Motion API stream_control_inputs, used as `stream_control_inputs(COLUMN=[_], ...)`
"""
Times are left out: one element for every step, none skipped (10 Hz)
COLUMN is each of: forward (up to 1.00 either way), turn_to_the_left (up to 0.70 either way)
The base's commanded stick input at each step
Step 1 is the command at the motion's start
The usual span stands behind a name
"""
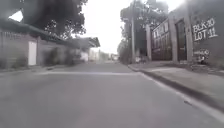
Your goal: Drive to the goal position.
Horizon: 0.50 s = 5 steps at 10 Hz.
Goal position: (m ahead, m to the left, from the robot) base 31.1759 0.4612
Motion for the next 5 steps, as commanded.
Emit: stream_control_inputs(forward=[1.00,1.00,1.00,1.00,1.00], turn_to_the_left=[0.00,0.00,0.00,0.00,0.00])
